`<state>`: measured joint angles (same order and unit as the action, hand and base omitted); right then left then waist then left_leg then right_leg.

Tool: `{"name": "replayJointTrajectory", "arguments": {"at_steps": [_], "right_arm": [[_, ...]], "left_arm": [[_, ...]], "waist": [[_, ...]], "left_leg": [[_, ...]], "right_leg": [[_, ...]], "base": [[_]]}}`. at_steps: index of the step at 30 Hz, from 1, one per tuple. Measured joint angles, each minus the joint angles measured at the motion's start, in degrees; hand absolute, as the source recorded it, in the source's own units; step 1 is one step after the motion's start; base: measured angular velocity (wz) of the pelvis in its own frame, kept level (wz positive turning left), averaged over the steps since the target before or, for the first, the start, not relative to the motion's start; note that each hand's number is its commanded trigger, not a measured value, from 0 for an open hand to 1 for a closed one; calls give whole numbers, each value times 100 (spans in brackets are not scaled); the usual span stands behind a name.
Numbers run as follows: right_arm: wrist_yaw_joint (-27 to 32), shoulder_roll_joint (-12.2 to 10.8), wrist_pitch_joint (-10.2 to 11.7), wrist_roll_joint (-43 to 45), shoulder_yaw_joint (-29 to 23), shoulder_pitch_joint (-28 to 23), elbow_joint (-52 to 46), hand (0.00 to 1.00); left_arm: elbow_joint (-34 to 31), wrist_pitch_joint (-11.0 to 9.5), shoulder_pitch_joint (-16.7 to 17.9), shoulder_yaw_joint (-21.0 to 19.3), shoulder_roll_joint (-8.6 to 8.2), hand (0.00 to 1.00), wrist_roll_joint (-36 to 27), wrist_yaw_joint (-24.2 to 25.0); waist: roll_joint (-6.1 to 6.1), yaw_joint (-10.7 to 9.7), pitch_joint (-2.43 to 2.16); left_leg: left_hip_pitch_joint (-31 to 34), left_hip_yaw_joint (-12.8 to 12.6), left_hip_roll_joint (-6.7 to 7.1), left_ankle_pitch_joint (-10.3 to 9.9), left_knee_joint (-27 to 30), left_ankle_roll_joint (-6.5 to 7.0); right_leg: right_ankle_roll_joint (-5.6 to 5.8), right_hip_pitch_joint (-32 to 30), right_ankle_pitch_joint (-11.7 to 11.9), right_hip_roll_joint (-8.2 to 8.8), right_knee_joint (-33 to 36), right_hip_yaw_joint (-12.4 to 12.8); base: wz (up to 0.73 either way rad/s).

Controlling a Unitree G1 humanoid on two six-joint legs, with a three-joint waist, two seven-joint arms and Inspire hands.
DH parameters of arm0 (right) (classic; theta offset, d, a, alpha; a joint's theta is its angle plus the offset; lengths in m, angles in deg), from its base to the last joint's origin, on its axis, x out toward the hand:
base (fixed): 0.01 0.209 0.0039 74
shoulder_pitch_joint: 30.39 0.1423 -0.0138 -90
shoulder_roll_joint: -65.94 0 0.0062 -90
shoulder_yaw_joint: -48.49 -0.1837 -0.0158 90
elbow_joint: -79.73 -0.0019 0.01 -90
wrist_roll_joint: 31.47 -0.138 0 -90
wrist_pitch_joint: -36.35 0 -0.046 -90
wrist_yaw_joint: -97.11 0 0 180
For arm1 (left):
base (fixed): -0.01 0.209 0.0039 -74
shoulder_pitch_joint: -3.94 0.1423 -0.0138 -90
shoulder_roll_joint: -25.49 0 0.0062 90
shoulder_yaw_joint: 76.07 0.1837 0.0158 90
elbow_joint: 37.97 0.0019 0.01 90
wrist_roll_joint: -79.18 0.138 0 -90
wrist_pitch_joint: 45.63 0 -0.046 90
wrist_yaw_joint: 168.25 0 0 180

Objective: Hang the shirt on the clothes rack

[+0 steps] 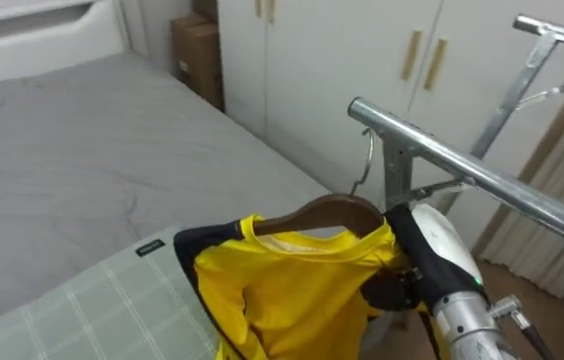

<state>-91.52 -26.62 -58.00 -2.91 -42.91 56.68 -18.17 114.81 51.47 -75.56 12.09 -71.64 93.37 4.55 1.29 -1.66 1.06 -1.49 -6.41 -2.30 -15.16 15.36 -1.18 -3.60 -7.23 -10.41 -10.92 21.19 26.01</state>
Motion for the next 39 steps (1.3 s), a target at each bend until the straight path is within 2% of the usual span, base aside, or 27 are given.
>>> {"name": "replayJointTrajectory", "arguments": {"at_steps": [2, 4, 6, 8, 9, 10, 11, 12, 13, 14, 15, 16, 17, 18, 19, 20, 21, 22, 25, 27, 28, 29, 30, 31, 34, 37, 39], "right_arm": [[0, -13, -32, -46, 5, -6, 2, 100], [47, -29, -46, -119, 0, -30, 4, 100], [80, -46, -67, -82, -25, -45, 3, 100], [122, -46, -75, -87, -28, -49, 2, 100], [129, -53, -76, -82, -19, -48, -17, 100], [133, -114, -76, -69, 7, -50, -84, 100], [141, -151, -74, -46, 20, -48, -129, 100], [203, -235, -67, 51, 41, -47, -208, 100], [338, -296, -68, 152, 75, -48, -210, 100], [385, -309, -72, 196, 82, -56, -209, 100], [501, -307, -76, 320, 102, -68, -209, 100], [650, -308, -75, 381, 160, -62, -213, 100], [727, -322, -74, 376, 222, -49, -214, 100], [795, -369, -71, 362, 325, -43, -248, 100], [810, -378, -73, 346, 436, -34, -317, 100], [809, -382, -72, 353, 501, -31, -376, 100], [811, -392, -67, 365, 598, -31, -464, 100], [839, -391, -66, 402, 629, -29, -527, 100], [1083, -362, -51, 500, 626, 28, -641, 100], [1219, -360, -51, 477, 635, 85, -639, 100], [1255, -368, -50, 456, 646, 136, -635, 100], [1280, -373, -42, 433, 647, 141, -635, 100], [1323, -375, -40, 406, 647, 142, -636, 100], [1380, -372, -40, 384, 644, 144, -637, 100], [1485, -334, -42, 373, 642, 160, -661, 100], [1690, -224, -43, 333, 642, 174, -676, 100], [1768, -211, -46, 343, 641, 174, -675, 100]], "left_arm": [[126, 1, 1, -12, 7, 0, -2, 4], [401, -2, 13, -24, 15, 0, -6, 2], [561, -2, 11, -21, 15, 0, -12, 2], [659, 2, 20, -22, 16, 0, -12, 1], [692, 11, 38, -22, 17, 0, -13, 0], [785, 33, 49, -26, 31, 0, -13, -7], [827, 64, 51, -23, 37, 0, -13, -8], [850, 198, 55, -23, 40, 0, -10, -10], [866, 337, 55, -24, 38, 0, -9, -10], [873, 409, 55, -23, 33, 0, -10, -10], [912, 520, 55, -22, 18, 0, -11, -10], [923, 629, 60, -26, 26, 0, -10, -10], [924, 669, 59, -27, 55, 0, -10, -10], [916, 704, 46, -82, 91, 0, 11, -18], [884, 767, 34, -160, 100, 0, 61, -28], [879, 802, 34, -214, 105, 0, 132, -38], [876, 890, 35, -319, 120, 0, 252, -76], [830, 953, 33, -393, 144, 0, 337, -98], [582, 1079, 33, -413, 161, 0, 359, -112], [463, 1134, 32, -389, 158, 0, 362, -118], [434, 1155, 35, -354, 132, 0, 362, -118], [432, 1165, 34, -351, 114, 0, 362, -118], [427, 1165, 35, -349, 88, 0, 362, -119], [417, 1164, 34, -347, 70, 0, 361, -119], [419, 1165, 55, -351, 45, 0, 355, -116], [429, 1165, 50, -200, 28, 0, 261, -115], [461, 1165, 50, -132, 27, 0, 217, -116]], "waist": [[-46, 105, -4], [-45, 204, -11], [-37, 118, -16], [-35, 32, -19], [-33, 72, -21], [-20, 166, -34], [-12, 216, -44], [2, 279, -39], [15, 281, -38], [11, 280, -29], [7, 303, -40], [36, 350, -75], [79, 349, -71], [100, 298, -84], [68, 314, -91], [58, 323, -85], [49, 321, -81], [41, 297, -77], [47, 181, -71], [51, 187, -39], [41, 209, -8], [31, 204, 1], [44, 208, 14], [68, 212, 30], [125, 242, 30], [121, 219, 31], [119, 180, 30]], "left_leg": [[-7, -412, -36, -42, -9, 64], [-25, -951, -71, -85, -10, 113], [-19, -1124, -63, -97, -21, 134], [-49, -1333, -82, -98, -109, 138], [-98, -1580, -132, -97, -178, 140], [-166, -1926, -240, -104, -270, 153], [-196, -2118, -279, -115, -284, 141], [-247, -2405, -323, -148, -285, 116], [-375, -2600, -330, -194, -281, 90], [-453, -2672, -329, -234, -273, 97], [-601, -2811, -328, -290, -251, 26], [-705, -2893, -314, -341, -204, -55], [-721, -2890, -332, -363, -137, -128], [-667, -2763, -405, -373, 52, -203], [-542, -2430, -470, -318, 110, -218], [-492, -2228, -511, -285, 142, -248], [-425, -1883, -583, -260, 204, -222], [-378, -1674, -657, -258, 325, -224], [-270, -1460, -772, -247, 591, -237], [-217, -1358, -802, -243, 729, -244], [-202, -1280, -796, -242, 784, -242], [-198, -1134, -767, -244, 769, -236], [-171, -752, -563, -253, 603, -219], [-63, -496, -330, -242, 380, -191], [297, -159, 8, -16, 230, -30], [295, -171, 54, -7, 201, -22], [293, -214, 54, -7, 200, -21]], "right_leg": [[56, -204, 99, 160, -54, -586], [24, -469, 265, 427, -68, -1567], [12, -563, 360, 545, -111, -1962], [41, -584, 503, 530, -260, -1986], [8, -583, 663, 499, -409, -2070], [-54, -558, 818, 548, -582, -2512], [-88, -529, 860, 625, -635, -2785], [-124, -542, 851, 713, -578, -3282], [-152, -605, 656, 807, -251, -3602], [-132, -633, 472, 900, 15, -3738], [-92, -673, 96, 1169, 622, -3918], [87, -644, -156, 1436, 882, -3886], [102, -637, -238, 1433, 844, -3800], [48, -610, -250, 1252, 665, -3672], [-112, -516, -99, 1059, 372, -3650], [-189, -463, -17, 972, 234, -3643], [-278, -345, 107, 837, 7, -3646], [-323, -217, 184, 716, -187, -3627], [-351, -125, 203, 600, -343, -3611], [-384, -126, 196, 537, -364, -3509], [-402, -113, 199, 502, -383, -3386], [-413, -96, 206, 491, -400, -3334], [-439, -91, 215, 489, -421, -3189], [-442, -115, 218, 492, -428, -3046], [-371, -269, 273, 463, -356, -2701], [-352, -384, 375, 378, -354, -2467], [-359, -389, 402, 359, -359, -2423]], "base": [[-130], [-132], [-78], [-69], [-105], [-123], [-131], [-104], [-80], [-46], [-37], [-36], [-24], [-21], [-28], [-47], [-43], [-29], [4], [-18], [-30], [-46], [-52], [-57], [-68], [-47], [-22]]}}
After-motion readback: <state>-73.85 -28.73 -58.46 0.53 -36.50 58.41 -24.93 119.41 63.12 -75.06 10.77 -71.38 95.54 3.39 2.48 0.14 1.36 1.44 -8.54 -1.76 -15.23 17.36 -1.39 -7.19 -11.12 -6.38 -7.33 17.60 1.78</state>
